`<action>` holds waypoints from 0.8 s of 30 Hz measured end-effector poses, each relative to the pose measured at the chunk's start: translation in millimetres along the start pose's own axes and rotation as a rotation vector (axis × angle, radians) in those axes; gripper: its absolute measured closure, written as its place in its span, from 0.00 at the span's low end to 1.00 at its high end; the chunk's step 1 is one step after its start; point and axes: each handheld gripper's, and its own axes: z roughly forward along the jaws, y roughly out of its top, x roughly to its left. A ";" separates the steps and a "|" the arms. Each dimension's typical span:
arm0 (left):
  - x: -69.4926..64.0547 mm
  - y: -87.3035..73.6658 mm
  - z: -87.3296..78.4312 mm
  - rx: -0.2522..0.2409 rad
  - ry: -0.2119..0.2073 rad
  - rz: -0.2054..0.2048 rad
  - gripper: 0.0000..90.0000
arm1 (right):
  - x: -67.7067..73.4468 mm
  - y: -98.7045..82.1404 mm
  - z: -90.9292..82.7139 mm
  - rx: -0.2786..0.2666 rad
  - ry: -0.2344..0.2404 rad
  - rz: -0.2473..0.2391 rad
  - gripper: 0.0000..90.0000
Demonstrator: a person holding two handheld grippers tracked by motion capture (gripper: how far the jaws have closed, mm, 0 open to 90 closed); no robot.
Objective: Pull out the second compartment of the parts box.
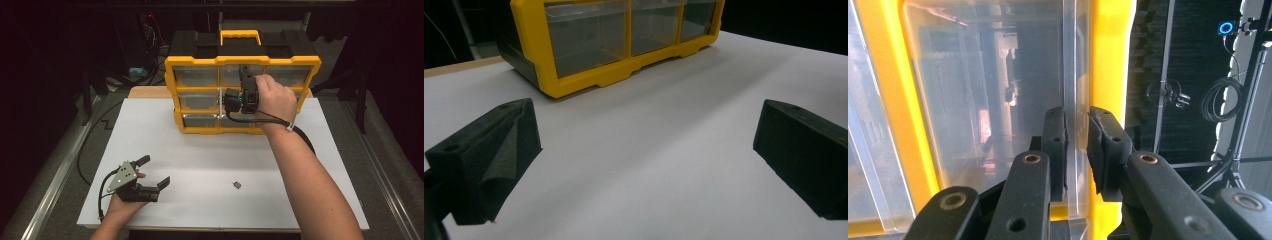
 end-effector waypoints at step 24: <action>0.1 0.4 -0.1 -0.001 -0.001 -0.003 0.00 | -0.5 0.6 -6.9 0.001 -0.009 -0.040 0.92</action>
